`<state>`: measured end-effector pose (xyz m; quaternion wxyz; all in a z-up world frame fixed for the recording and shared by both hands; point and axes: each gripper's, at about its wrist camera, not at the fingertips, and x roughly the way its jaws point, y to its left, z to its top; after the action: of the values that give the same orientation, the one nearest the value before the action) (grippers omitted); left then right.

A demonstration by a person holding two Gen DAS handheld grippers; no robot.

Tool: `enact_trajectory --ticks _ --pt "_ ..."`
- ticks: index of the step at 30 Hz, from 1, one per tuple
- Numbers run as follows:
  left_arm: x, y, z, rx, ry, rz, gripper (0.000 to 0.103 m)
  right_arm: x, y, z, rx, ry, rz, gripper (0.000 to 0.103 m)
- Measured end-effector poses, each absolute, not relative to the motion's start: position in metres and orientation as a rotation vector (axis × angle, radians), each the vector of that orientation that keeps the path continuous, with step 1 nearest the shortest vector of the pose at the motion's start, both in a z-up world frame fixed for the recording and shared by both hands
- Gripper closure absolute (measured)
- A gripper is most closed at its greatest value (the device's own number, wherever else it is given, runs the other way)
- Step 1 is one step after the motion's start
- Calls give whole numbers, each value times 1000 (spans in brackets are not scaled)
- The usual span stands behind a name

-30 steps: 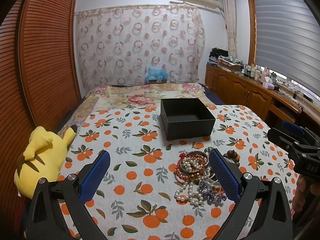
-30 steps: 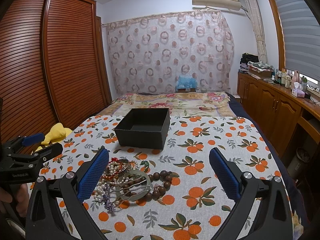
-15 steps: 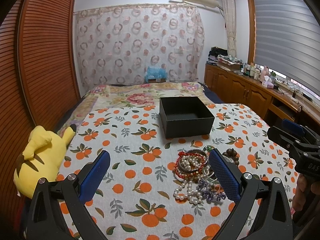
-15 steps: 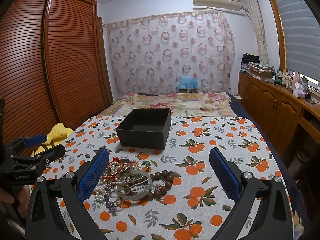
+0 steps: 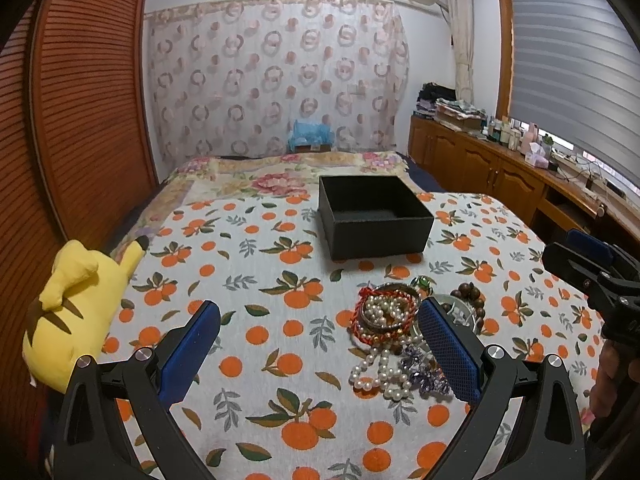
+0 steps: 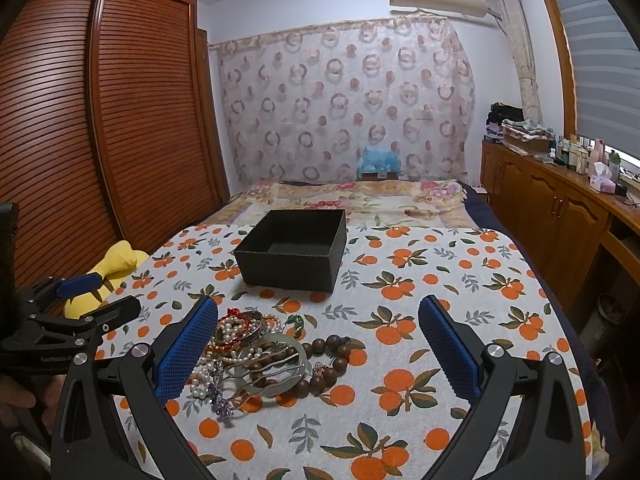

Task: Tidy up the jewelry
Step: 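Grasp the silver hair forks with the right tool while the left tool approaches the pile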

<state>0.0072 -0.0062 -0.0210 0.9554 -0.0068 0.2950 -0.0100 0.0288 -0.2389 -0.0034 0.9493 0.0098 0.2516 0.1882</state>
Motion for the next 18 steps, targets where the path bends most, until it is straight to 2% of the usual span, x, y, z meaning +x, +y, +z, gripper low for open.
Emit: enact_trajectory --ticks 4,11,18 --pt "11 -3 -29 -10 627 -27 8 32 -233 -14 4 551 427 4" --pt "21 -5 -48 18 704 -59 8 37 -216 -35 -53 652 501 17" --pt "26 -2 -58 23 738 -71 8 46 -199 -55 -99 741 562 25"
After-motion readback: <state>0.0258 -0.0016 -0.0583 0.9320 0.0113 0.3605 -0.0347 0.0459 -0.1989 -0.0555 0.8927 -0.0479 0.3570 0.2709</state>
